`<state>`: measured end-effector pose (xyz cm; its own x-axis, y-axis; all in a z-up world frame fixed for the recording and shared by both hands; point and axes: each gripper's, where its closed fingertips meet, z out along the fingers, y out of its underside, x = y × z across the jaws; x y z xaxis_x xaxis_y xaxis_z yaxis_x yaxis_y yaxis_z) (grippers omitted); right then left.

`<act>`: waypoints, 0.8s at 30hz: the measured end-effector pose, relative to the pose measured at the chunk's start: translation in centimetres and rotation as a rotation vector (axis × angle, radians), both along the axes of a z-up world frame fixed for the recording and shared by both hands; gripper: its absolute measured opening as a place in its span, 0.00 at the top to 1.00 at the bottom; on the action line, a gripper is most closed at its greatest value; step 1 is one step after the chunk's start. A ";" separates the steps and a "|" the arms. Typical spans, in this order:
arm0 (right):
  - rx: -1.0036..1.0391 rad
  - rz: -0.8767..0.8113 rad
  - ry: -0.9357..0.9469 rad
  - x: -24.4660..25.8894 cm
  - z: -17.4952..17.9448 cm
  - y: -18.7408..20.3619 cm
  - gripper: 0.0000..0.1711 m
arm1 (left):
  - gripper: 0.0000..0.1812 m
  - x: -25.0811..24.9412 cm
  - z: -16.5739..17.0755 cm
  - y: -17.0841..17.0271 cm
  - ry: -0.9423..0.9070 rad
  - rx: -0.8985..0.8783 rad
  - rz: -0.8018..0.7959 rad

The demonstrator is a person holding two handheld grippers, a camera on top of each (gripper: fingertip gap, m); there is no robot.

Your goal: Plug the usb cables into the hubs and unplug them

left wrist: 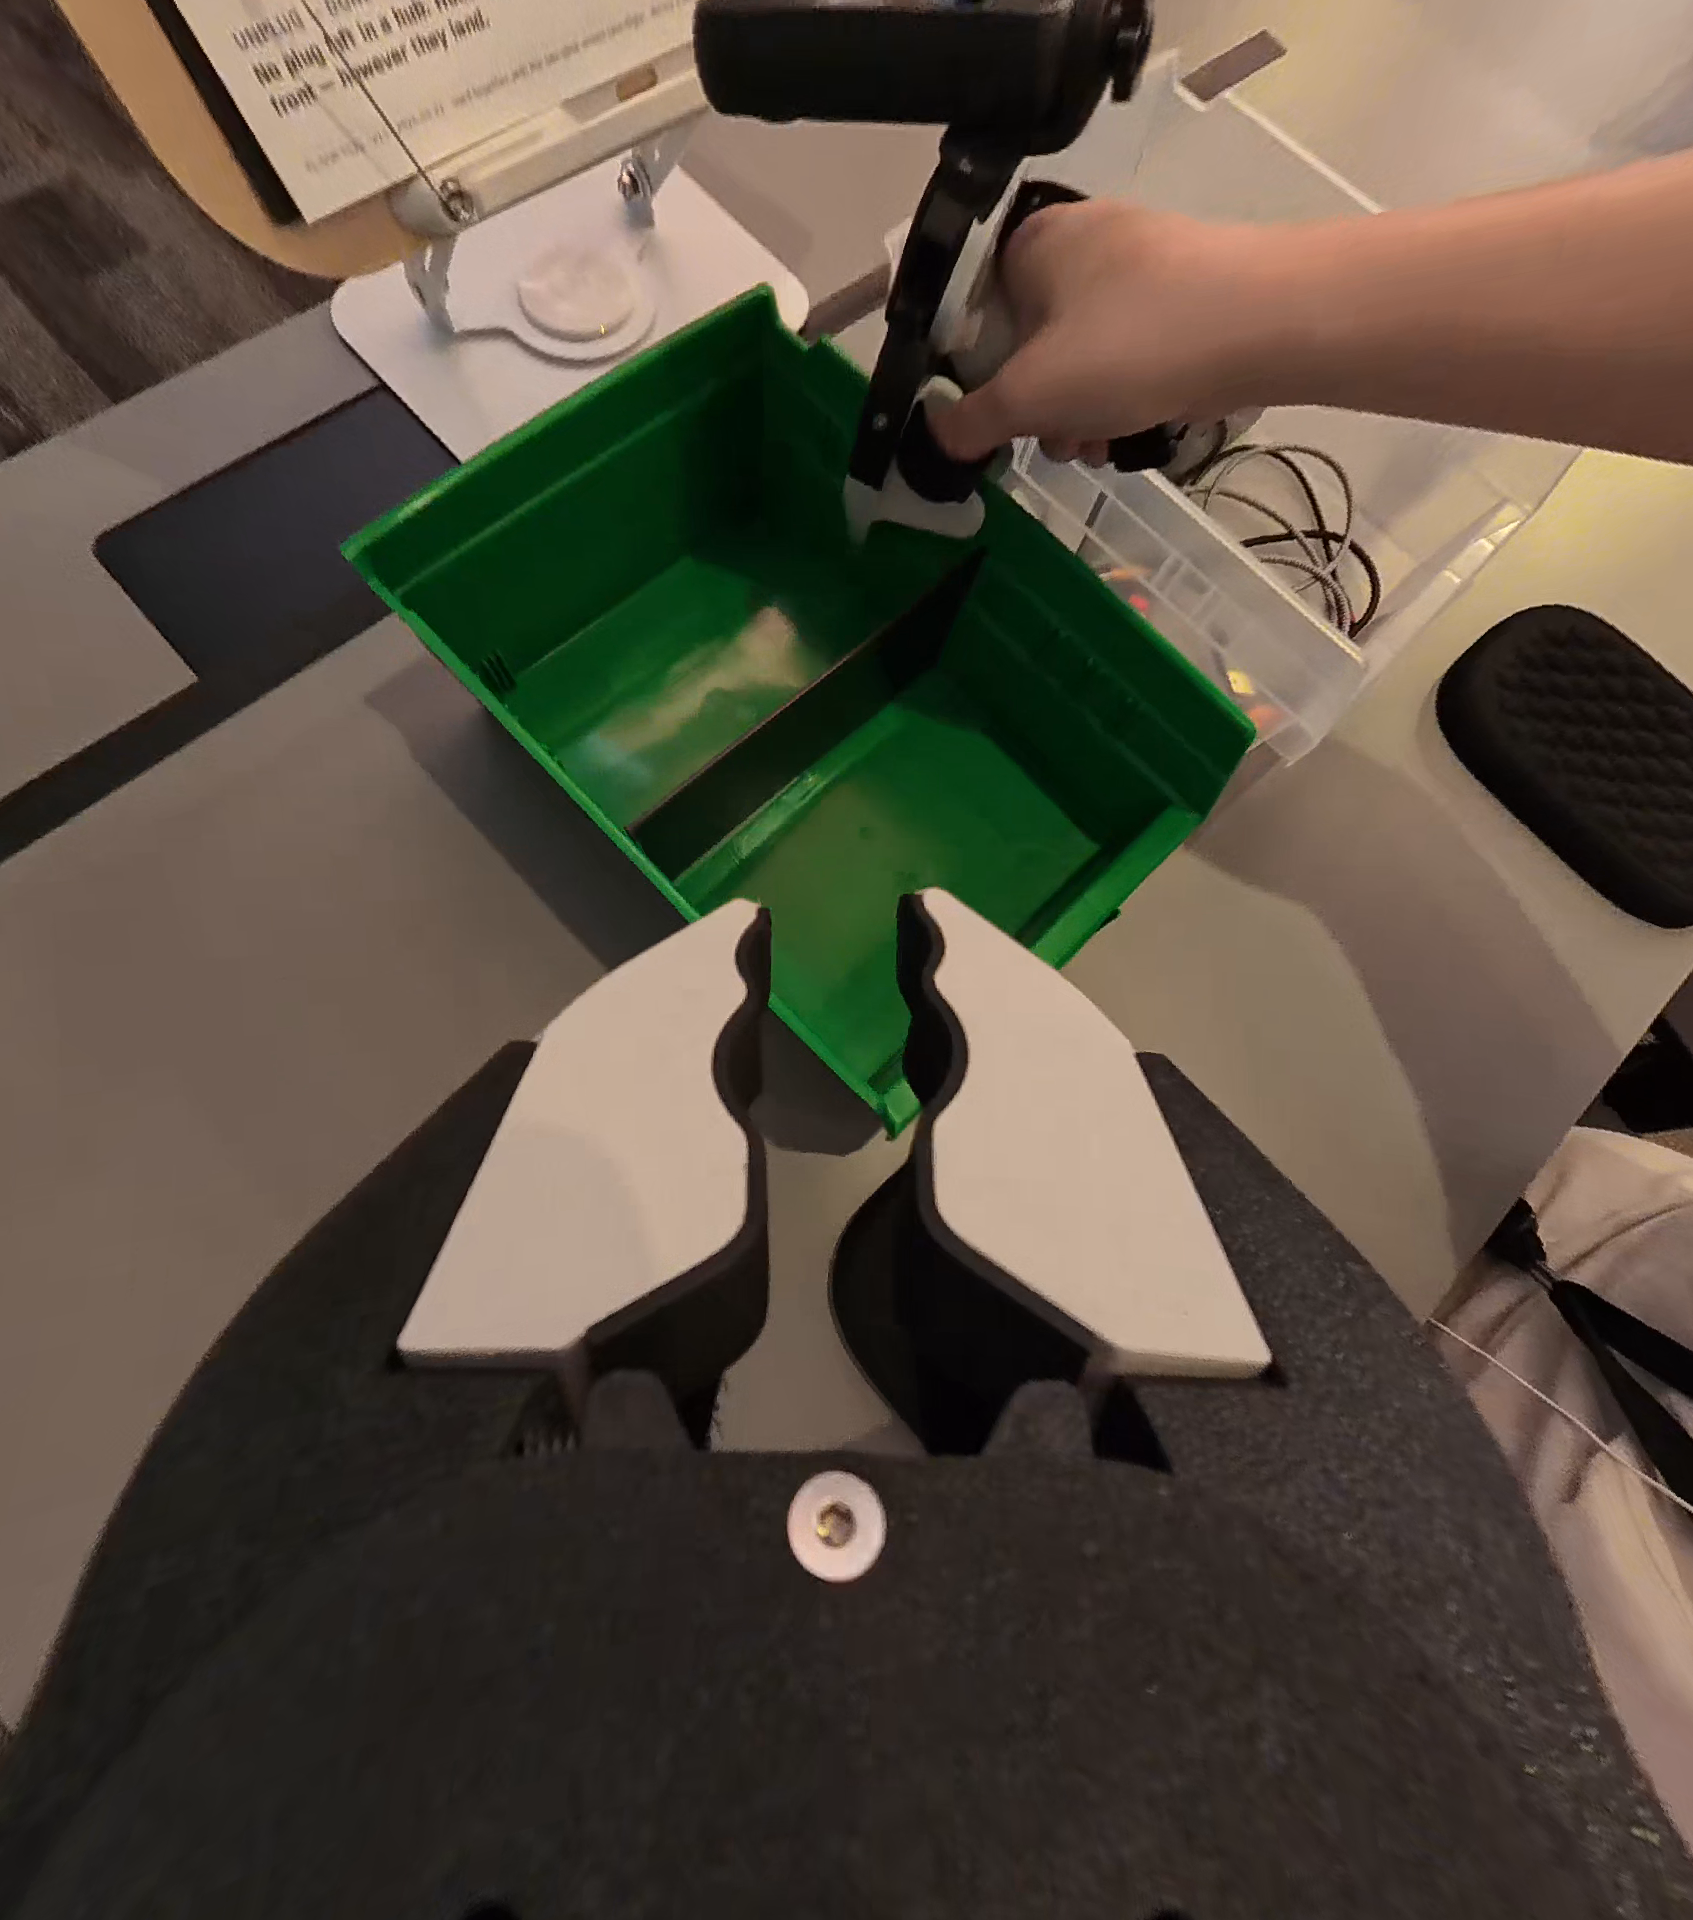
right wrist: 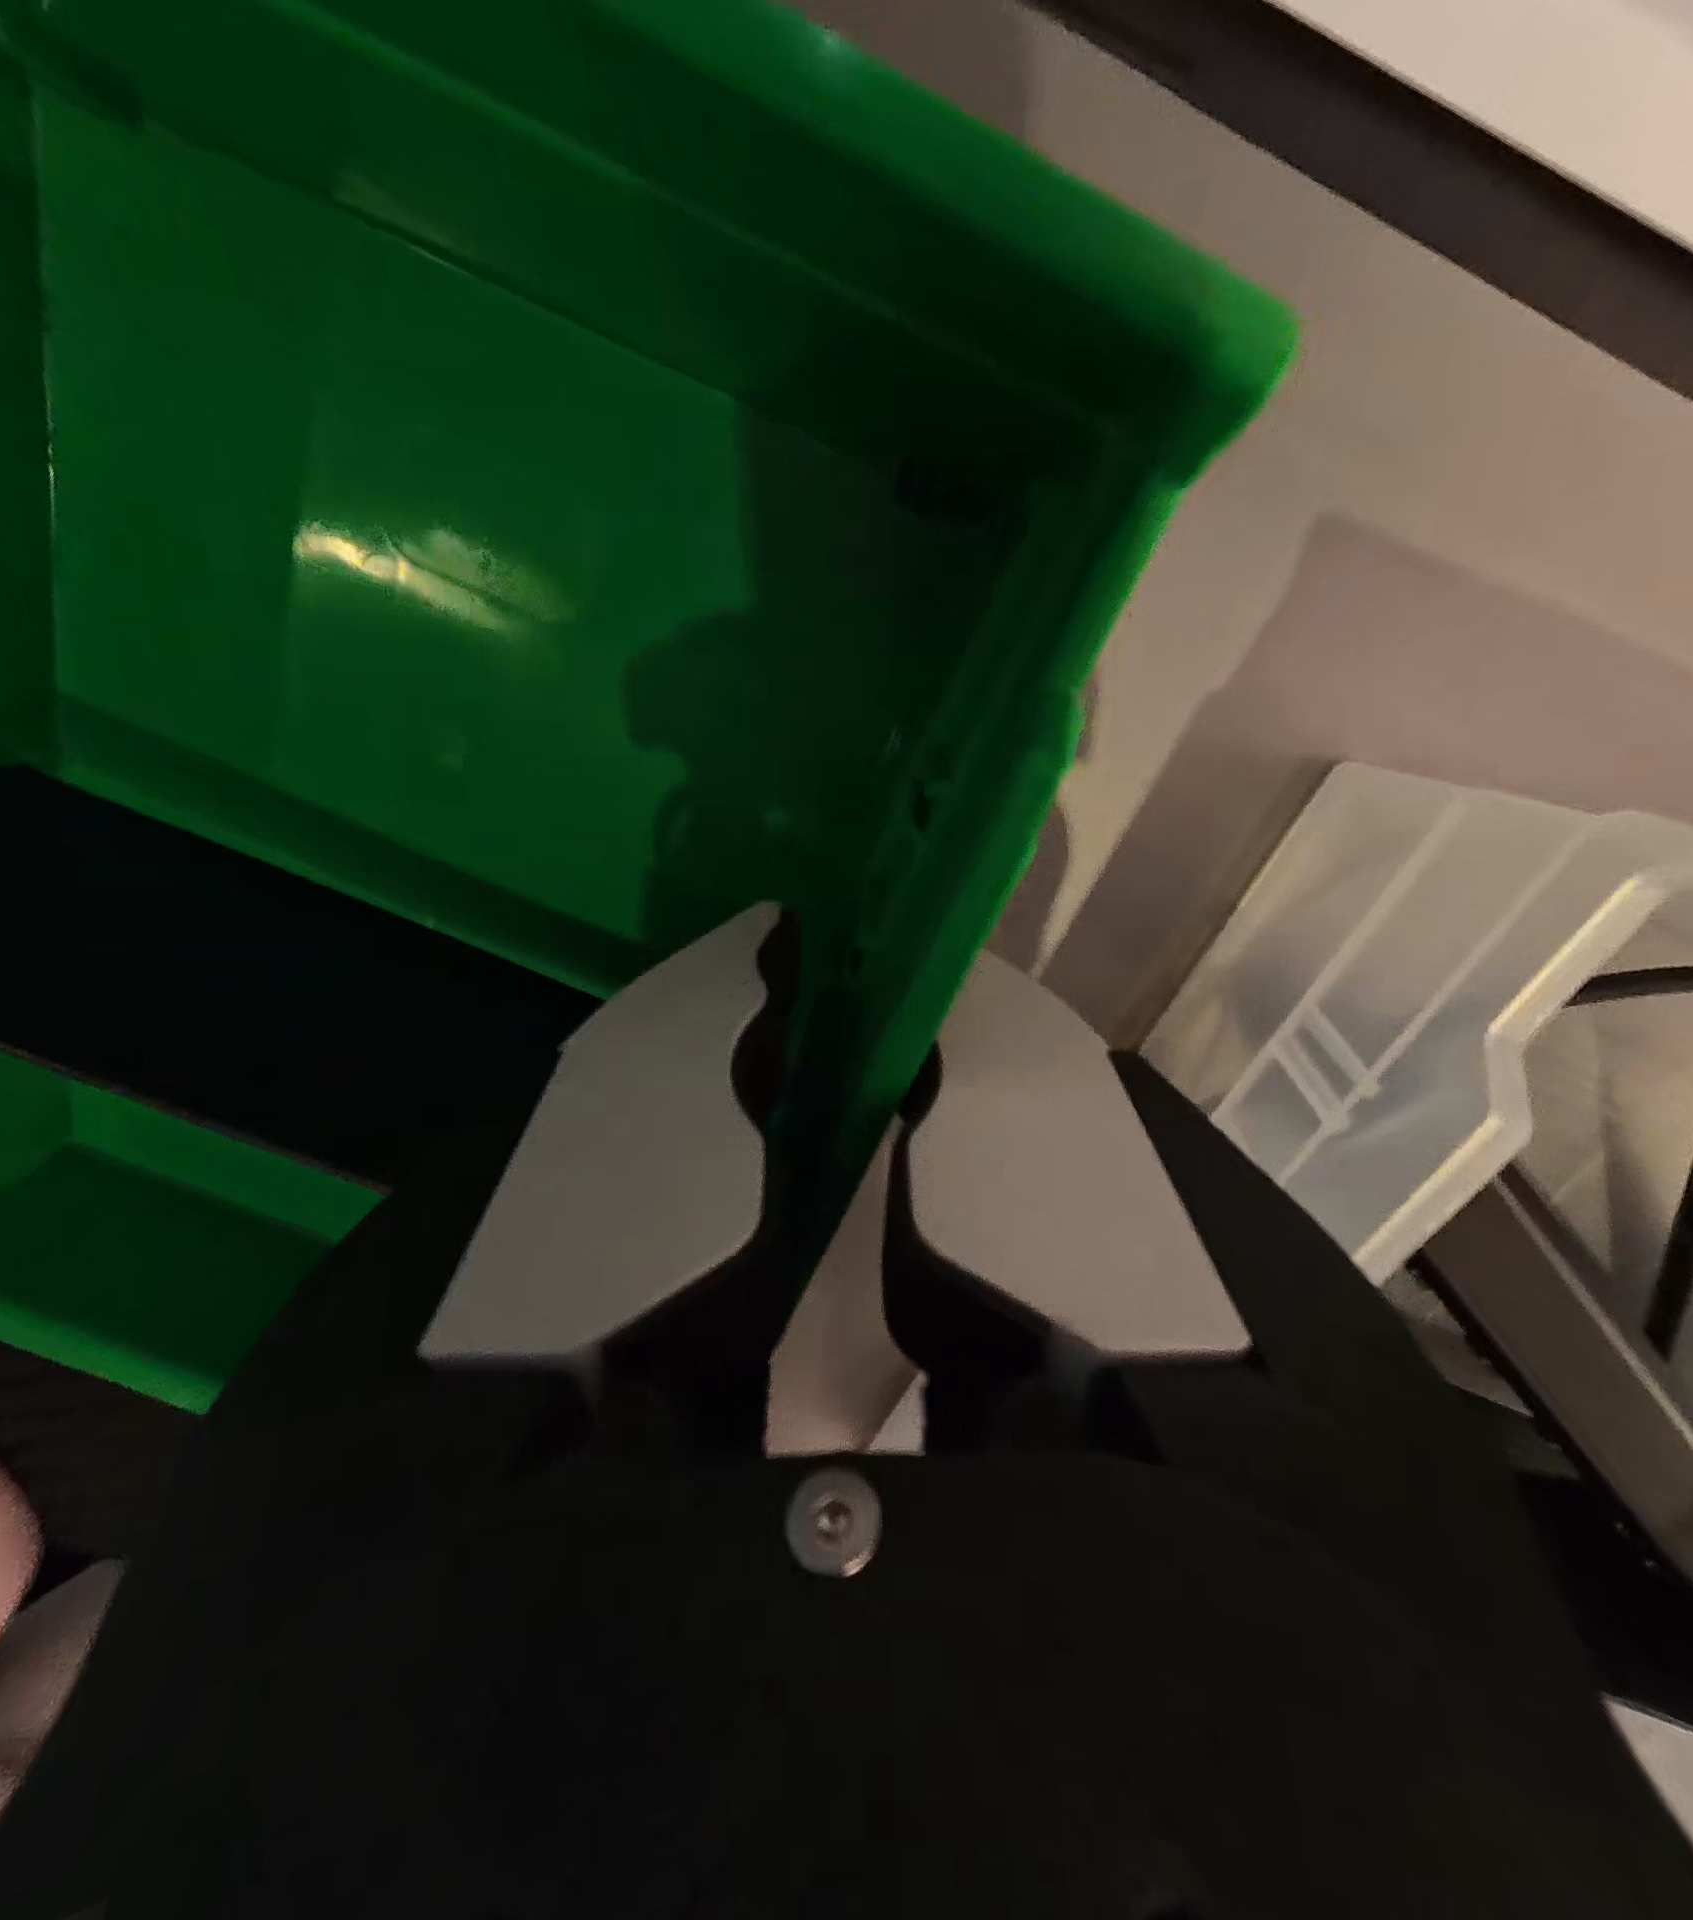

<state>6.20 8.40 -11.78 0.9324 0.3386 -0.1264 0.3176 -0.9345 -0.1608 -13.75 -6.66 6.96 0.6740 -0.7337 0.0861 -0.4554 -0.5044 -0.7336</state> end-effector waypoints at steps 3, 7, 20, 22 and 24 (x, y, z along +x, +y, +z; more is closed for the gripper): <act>-0.033 -0.079 0.088 -0.8 0.5 0.1 0.96 | 0.88 -0.2 1.1 0.1 -0.043 0.044 0.015; -0.040 -0.058 0.128 -2.7 3.1 -0.2 0.95 | 0.89 0.0 3.9 -0.4 -0.163 0.131 0.030; 0.177 0.095 -0.024 0.4 25.5 -2.1 0.96 | 0.83 1.1 14.5 -10.6 -0.506 0.719 -0.040; 0.199 0.013 -0.046 5.6 28.1 -3.0 0.96 | 0.73 2.2 13.8 -11.2 -0.465 0.692 -0.068; 0.229 -0.103 -0.059 11.8 30.4 -4.1 0.96 | 0.71 3.5 13.0 -11.1 -0.409 0.681 -0.095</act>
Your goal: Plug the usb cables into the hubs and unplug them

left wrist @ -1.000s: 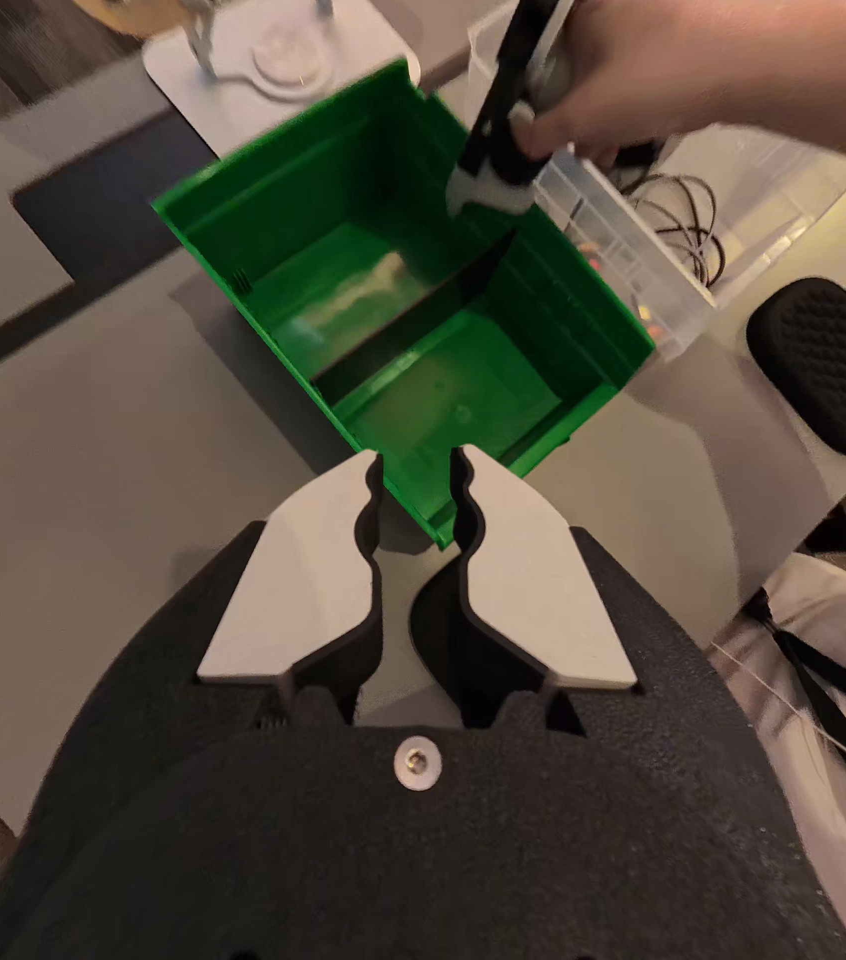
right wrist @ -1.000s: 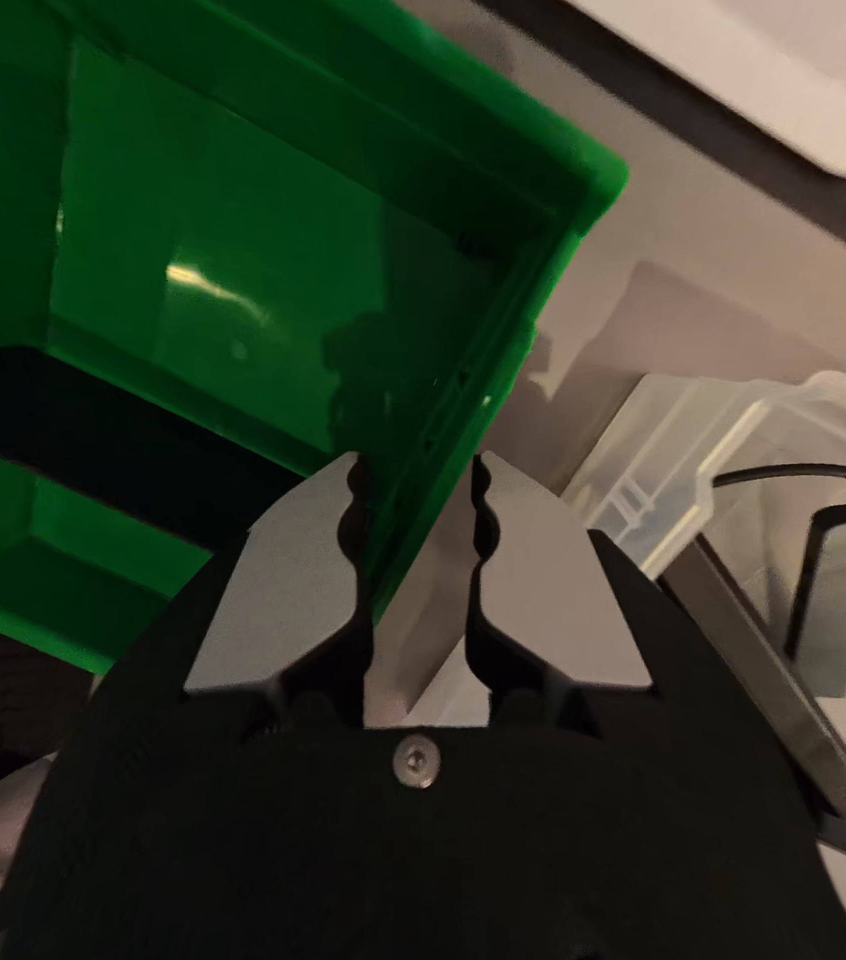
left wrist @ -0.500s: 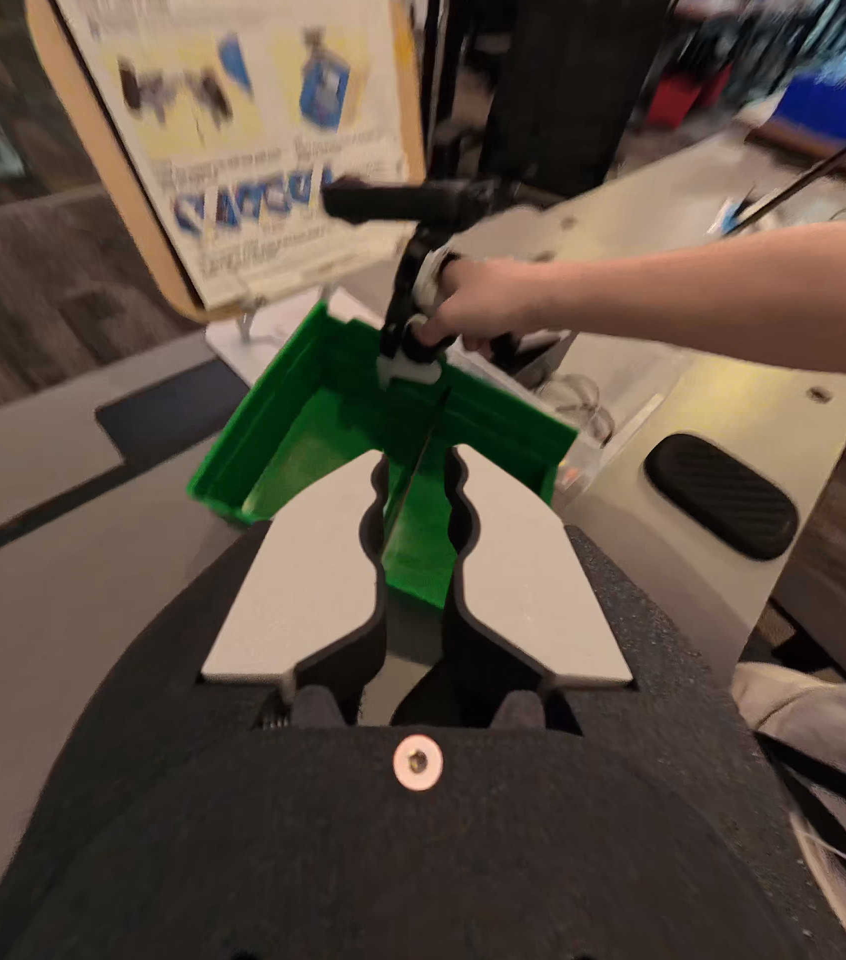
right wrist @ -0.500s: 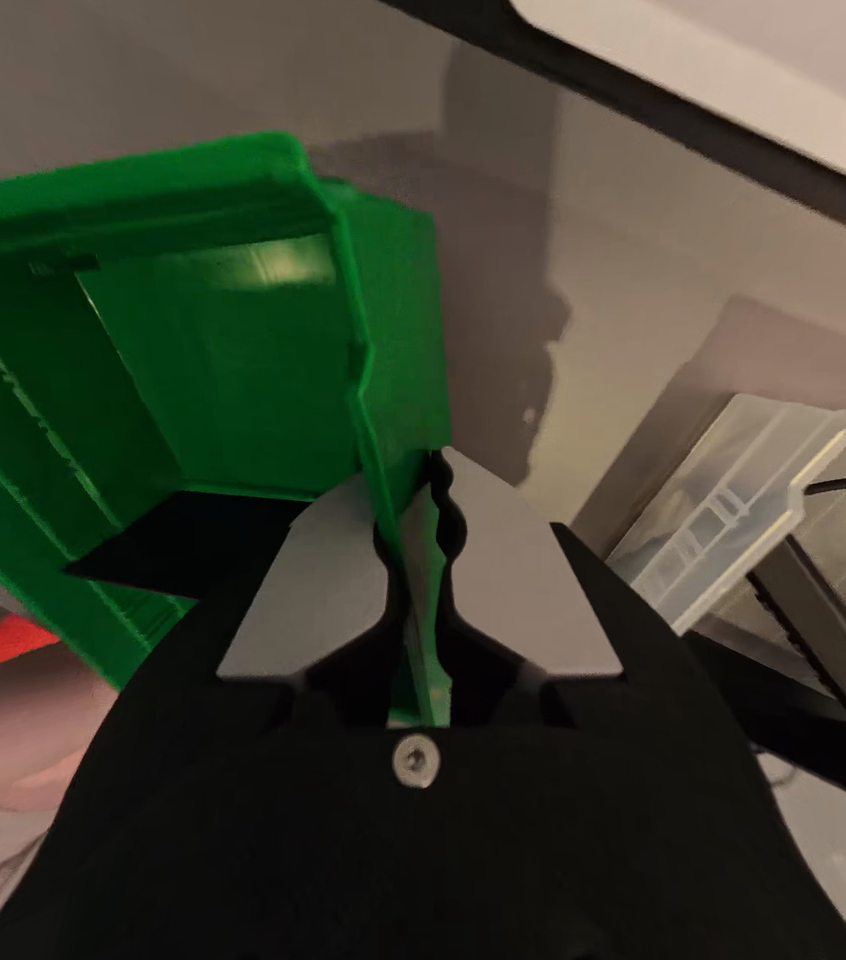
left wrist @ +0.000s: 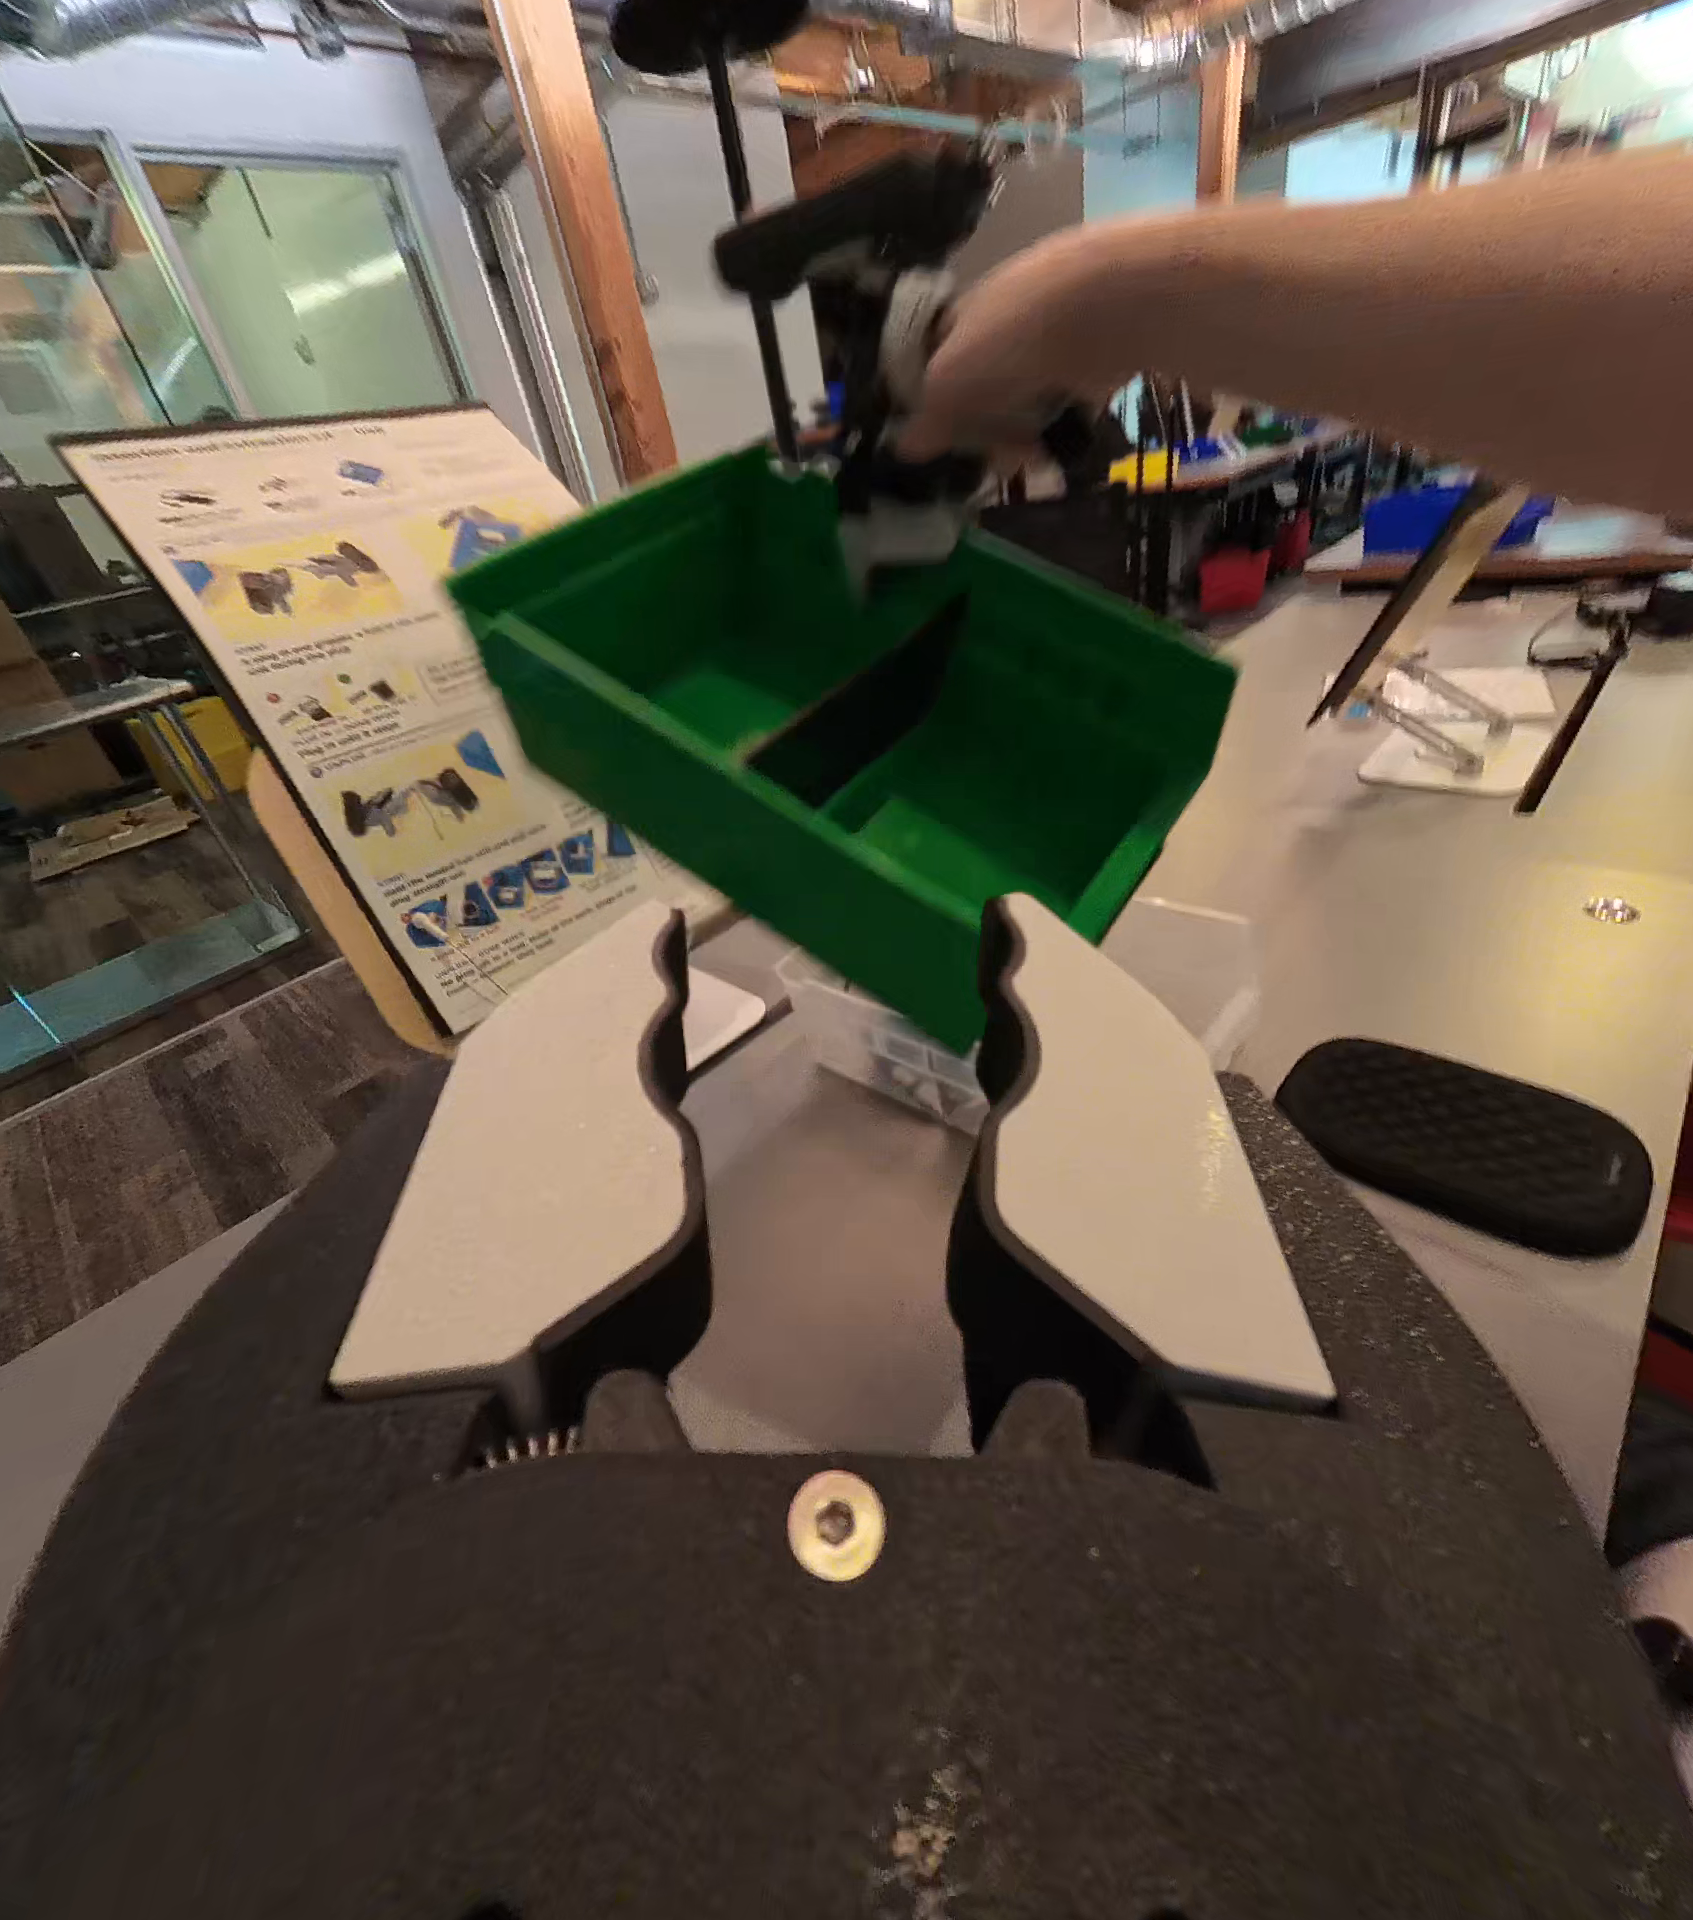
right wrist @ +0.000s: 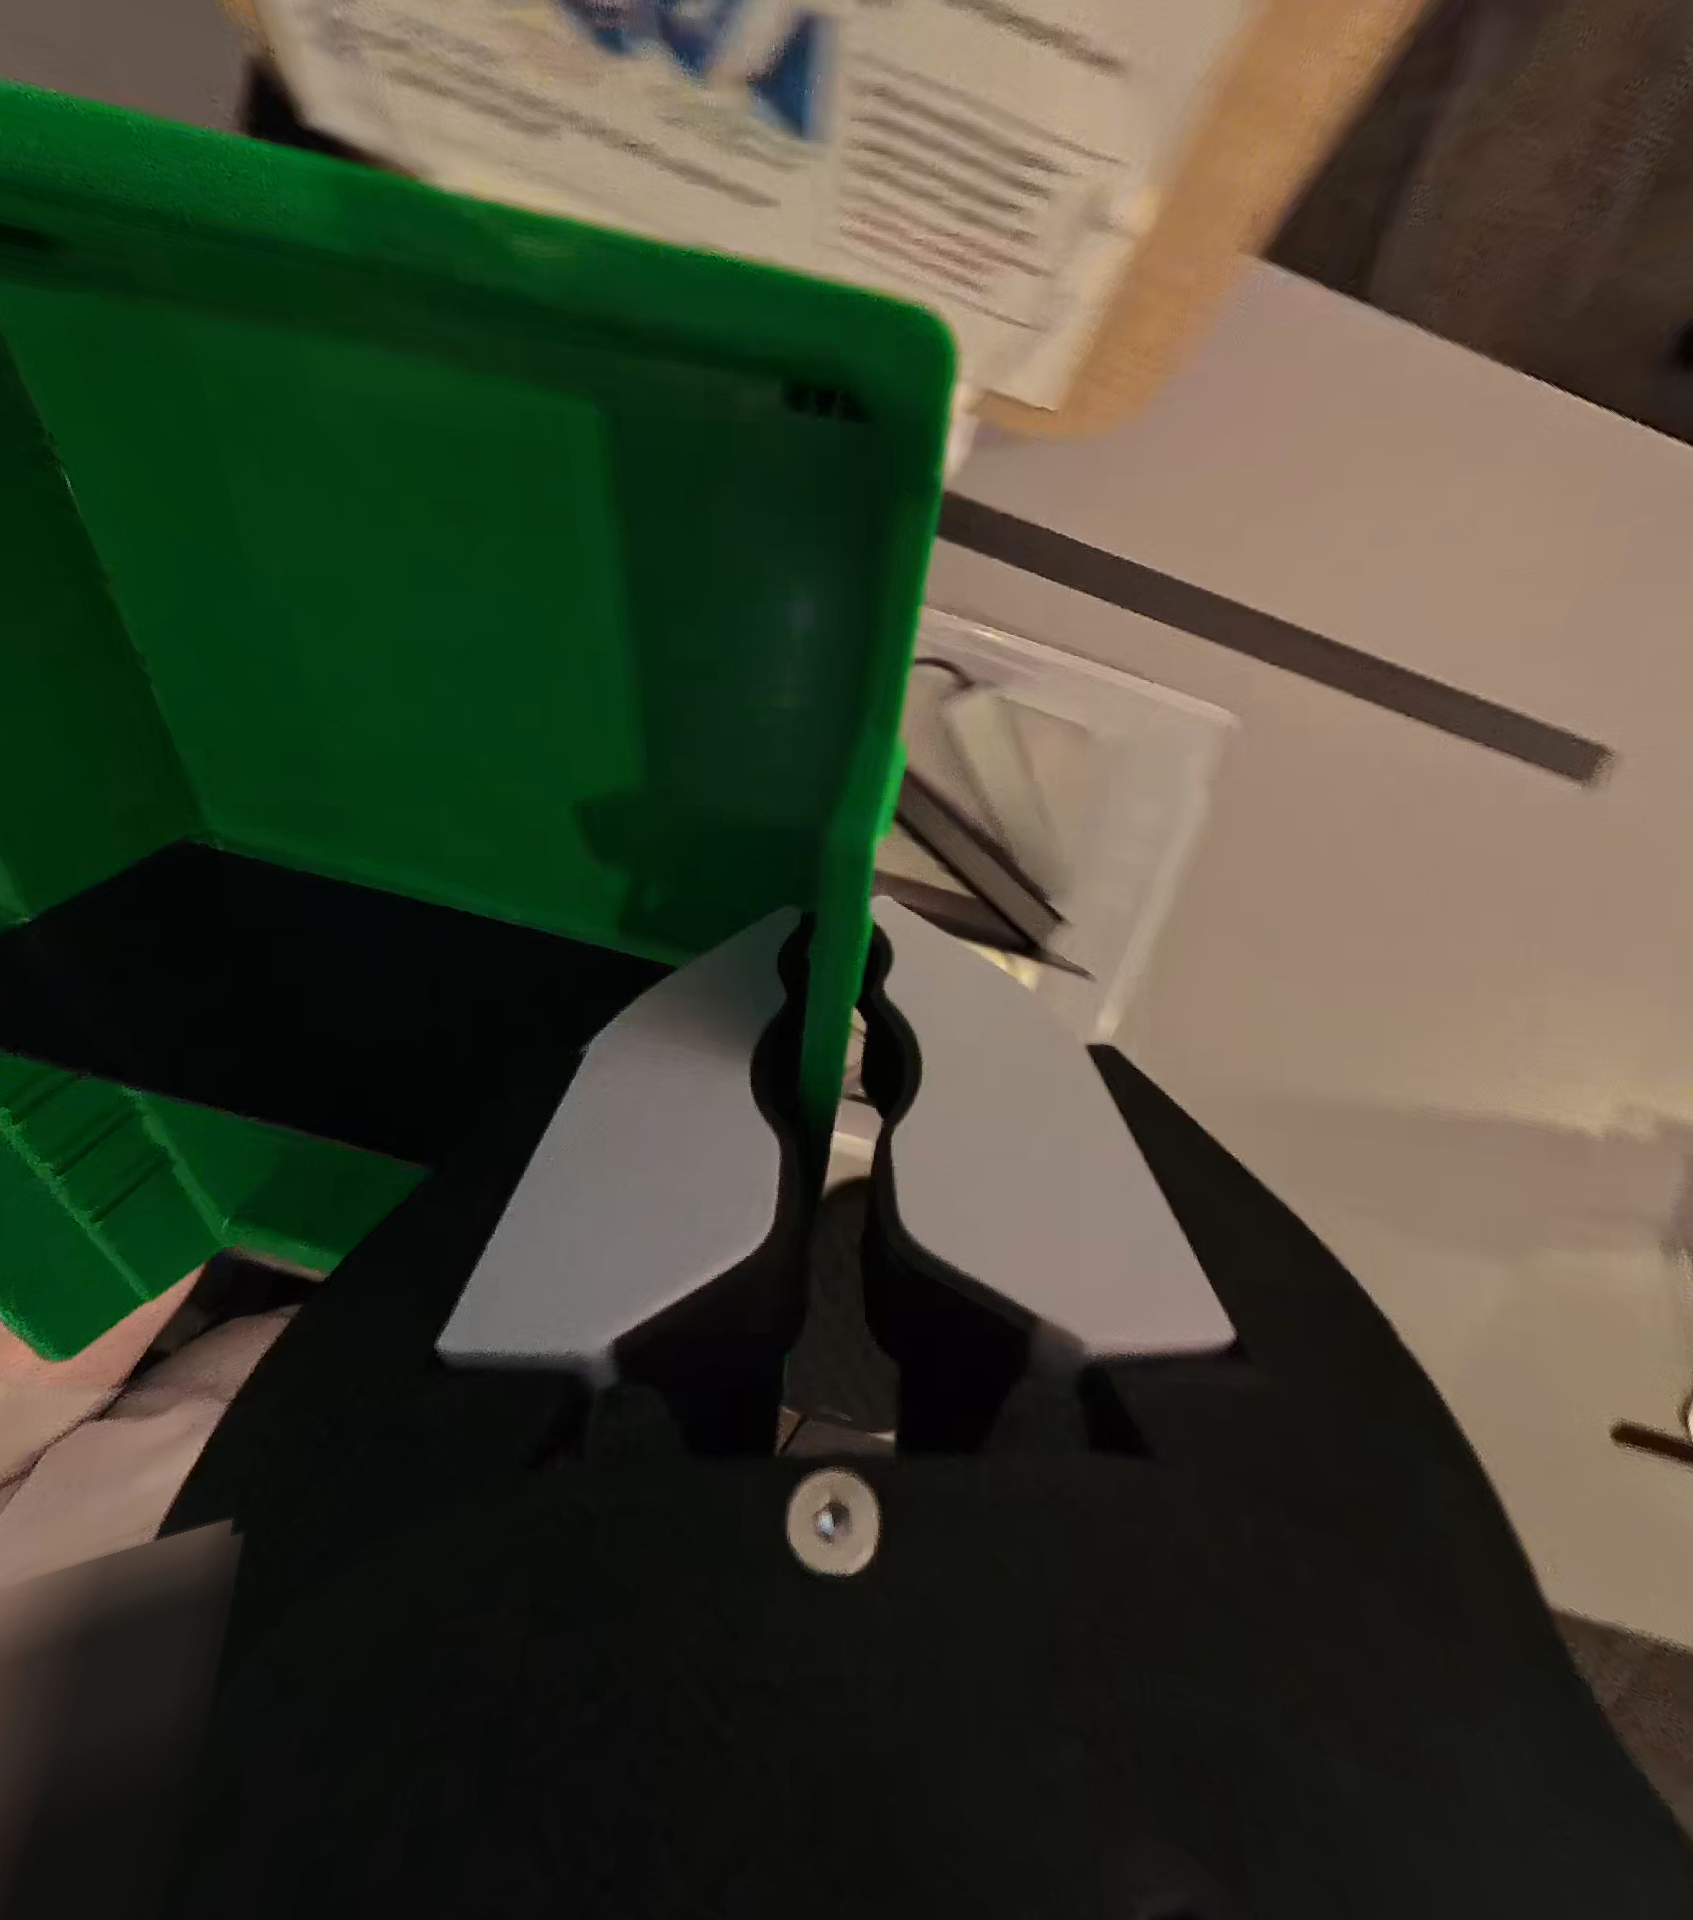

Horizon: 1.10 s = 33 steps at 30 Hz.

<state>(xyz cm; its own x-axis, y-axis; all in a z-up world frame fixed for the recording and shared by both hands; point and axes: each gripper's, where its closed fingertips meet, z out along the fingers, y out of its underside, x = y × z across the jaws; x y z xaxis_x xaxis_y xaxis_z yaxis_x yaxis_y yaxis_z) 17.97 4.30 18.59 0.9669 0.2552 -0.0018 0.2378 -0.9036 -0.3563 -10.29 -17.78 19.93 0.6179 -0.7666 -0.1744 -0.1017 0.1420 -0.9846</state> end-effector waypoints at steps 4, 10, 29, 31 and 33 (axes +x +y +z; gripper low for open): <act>0.077 -0.244 -0.054 13.8 2.8 -3.6 0.97 | 0.68 4.0 -2.2 1.9 0.118 -0.060 -0.057; 0.026 -0.546 -0.232 31.0 0.5 -11.8 0.95 | 0.70 14.5 -11.1 10.7 0.336 -0.394 -0.075; -0.219 -0.567 -0.183 40.8 -17.2 -16.6 0.94 | 0.72 24.7 -29.8 11.5 0.524 -1.283 -0.421; -0.228 -0.550 -0.167 40.2 -17.5 -16.0 0.94 | 0.73 24.1 -29.7 11.4 0.512 -1.336 -0.476; -0.211 -0.537 -0.156 39.6 -17.3 -15.3 0.94 | 0.76 22.8 -29.6 12.1 0.551 -1.318 -0.461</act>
